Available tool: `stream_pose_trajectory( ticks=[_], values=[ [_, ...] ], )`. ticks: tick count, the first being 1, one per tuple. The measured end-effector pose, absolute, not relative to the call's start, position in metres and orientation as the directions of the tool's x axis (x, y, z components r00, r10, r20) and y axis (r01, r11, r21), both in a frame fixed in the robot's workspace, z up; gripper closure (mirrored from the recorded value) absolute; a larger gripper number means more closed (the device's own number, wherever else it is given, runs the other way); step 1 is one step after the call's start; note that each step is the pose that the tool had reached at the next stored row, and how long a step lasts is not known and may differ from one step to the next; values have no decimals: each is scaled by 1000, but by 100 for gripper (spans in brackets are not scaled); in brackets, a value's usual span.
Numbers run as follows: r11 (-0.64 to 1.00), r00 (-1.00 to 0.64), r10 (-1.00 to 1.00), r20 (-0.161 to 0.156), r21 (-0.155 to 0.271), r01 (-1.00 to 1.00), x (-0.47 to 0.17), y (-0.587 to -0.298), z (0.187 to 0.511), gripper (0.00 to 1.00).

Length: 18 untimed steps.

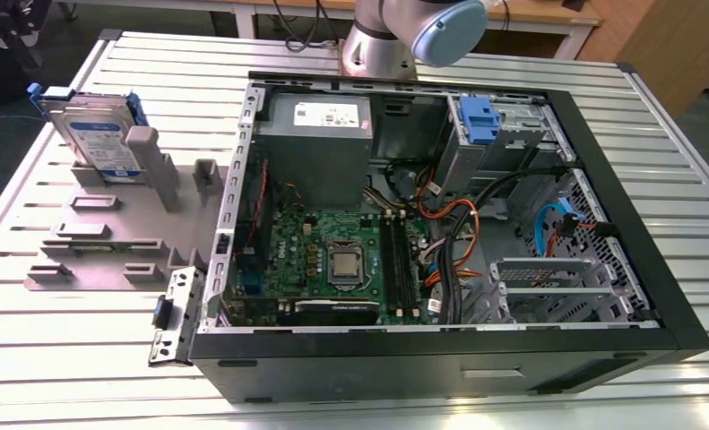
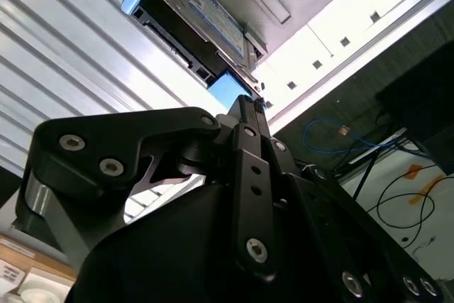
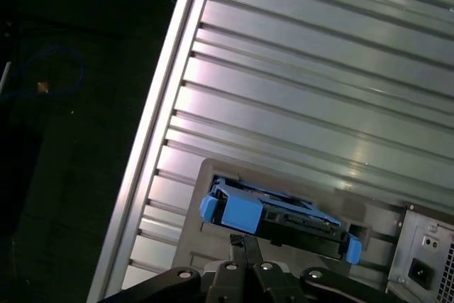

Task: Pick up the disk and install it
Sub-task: 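Pick up the disk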

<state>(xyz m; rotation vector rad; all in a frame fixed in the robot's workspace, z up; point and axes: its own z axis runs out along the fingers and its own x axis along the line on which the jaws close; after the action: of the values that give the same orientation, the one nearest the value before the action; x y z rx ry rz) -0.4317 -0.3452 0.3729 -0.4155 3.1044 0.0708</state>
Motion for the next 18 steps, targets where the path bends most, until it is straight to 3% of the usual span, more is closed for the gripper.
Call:
stream_pose_trajectory(
  ticks=[18],
  values=[
    [958, -959, -284, -15, 44, -284, -432, -345, 373, 89]
  ],
)
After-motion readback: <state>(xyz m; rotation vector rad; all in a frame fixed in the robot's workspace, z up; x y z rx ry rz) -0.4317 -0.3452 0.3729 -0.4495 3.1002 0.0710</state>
